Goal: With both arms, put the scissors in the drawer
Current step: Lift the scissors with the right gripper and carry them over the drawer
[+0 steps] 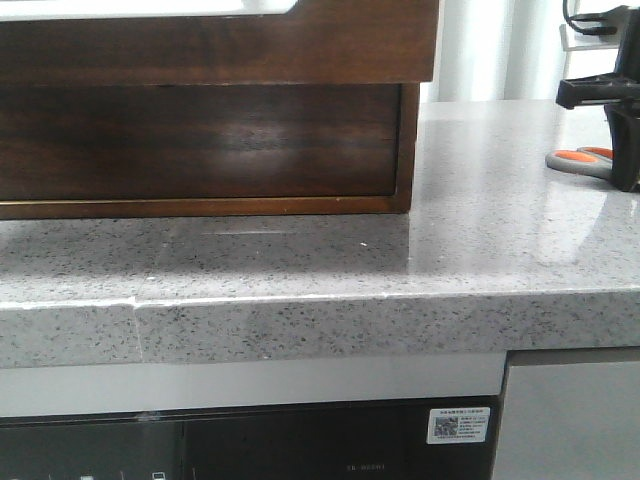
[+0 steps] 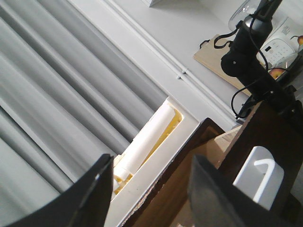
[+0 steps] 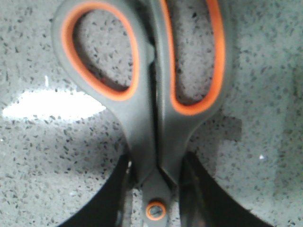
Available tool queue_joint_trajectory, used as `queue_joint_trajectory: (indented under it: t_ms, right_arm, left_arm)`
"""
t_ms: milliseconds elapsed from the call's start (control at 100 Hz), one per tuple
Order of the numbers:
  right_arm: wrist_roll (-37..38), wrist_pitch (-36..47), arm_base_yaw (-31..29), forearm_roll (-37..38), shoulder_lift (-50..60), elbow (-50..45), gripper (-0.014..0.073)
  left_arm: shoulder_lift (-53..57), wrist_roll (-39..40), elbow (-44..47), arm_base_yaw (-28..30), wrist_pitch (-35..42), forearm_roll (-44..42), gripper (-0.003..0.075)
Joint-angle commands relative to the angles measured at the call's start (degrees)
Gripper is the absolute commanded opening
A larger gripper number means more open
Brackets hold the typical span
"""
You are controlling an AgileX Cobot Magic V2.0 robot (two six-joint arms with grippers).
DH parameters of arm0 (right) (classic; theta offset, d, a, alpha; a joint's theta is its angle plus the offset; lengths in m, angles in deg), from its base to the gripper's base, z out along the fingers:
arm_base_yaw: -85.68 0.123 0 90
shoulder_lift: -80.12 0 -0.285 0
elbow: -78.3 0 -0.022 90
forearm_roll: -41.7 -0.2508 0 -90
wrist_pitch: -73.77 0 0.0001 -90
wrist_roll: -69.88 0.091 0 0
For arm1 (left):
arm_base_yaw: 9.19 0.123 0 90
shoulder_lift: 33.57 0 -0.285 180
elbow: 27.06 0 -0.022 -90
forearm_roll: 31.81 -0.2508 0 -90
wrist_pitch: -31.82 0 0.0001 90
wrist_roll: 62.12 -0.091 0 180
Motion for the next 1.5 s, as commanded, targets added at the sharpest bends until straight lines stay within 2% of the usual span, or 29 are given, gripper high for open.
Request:
queue_joint_trajectory:
  t_ms: [0, 200, 390, 510, 700, 850, 1020, 1210, 1490]
  right_arm:
    - [-0.8, -1.6, 0.6, -0.4, 3.6, 1.7, -0.0124]
    - [-2.7, 0.0, 5.6, -1.8, 11.4, 3.7, -0.0124]
    - [-3.3, 1.6, 10.7, -1.8, 19.0, 12.0, -0.0124]
    - [-6.4, 2.9, 14.8, -1.9, 22.6, 18.4, -0.0124]
    - [-16.8, 3.0, 25.1, -4.8, 24.3, 24.7, -0.0124]
    - [-26.4, 3.3, 34.0, -4.8, 23.8, 25.0, -0.0124]
    - [-32.3, 3.9, 41.6, -4.8, 21.0, 25.0, -0.0124]
    - [-36.7, 4.6, 45.1, -4.8, 16.6, 25.0, -0.0124]
    - [-36.7, 4.6, 46.1, -5.4, 10.9, 24.9, -0.0124]
  left_arm:
    - [-0.3, 0.8, -1.5, -0.2, 2.4, 2.4, 0.0318]
    - [-0.3, 0.8, -1.5, -0.2, 1.3, 2.4, 0.0318]
    - [-0.3, 0.8, -1.5, -0.2, -0.1, 2.4, 0.0318]
    - [-0.3, 0.8, -1.5, -0.2, -0.1, 2.5, 0.0318]
    - [-0.3, 0.8, -1.5, -0.2, -0.1, 2.5, 0.0318]
    - [-0.3, 0.9, -1.5, -0.2, -0.1, 2.5, 0.0318]
    - [-0.3, 0.9, -1.5, -0.2, -0.1, 2.5, 0.0318]
    - [-0.3, 0.9, -1.5, -0.2, -0.1, 5.2, 0.0318]
    - [-0.3, 0.9, -1.5, -0.2, -0.1, 6.0, 0.0317]
